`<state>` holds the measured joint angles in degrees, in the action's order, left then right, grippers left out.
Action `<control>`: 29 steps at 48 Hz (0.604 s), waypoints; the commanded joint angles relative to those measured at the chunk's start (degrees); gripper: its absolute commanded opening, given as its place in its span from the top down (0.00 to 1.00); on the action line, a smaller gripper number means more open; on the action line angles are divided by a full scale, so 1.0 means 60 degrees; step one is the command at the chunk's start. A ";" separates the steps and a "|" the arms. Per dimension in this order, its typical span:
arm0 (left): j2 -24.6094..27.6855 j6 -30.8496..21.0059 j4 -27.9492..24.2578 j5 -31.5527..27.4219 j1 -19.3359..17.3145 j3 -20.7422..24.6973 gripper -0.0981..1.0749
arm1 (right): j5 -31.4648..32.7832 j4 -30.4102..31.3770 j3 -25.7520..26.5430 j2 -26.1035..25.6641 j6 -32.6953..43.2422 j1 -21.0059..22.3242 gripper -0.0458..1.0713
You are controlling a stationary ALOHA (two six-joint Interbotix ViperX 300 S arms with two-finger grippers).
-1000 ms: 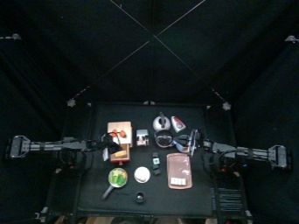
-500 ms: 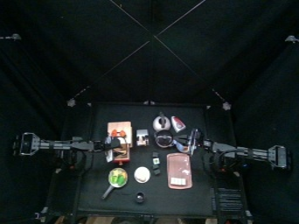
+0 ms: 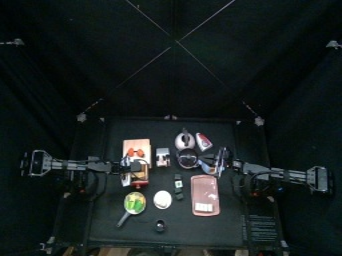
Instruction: Grab egg sushi
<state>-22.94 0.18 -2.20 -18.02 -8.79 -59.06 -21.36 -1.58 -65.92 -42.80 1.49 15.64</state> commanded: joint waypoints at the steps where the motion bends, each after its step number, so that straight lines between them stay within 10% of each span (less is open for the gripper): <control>1: 0.0161 0.0029 -0.0293 0.0015 -0.0029 0.0220 0.14 | -0.0103 -0.0044 0.0073 0.0015 0.0015 0.0000 0.95; 29: 0.0864 0.0044 -0.0615 -0.0059 -0.0073 0.0322 0.16 | -0.0103 -0.0044 0.0044 0.0190 0.0015 0.0103 0.95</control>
<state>-18.46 0.26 -5.36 -18.37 -8.79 -58.18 -21.45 -1.76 -66.18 -41.48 1.49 16.08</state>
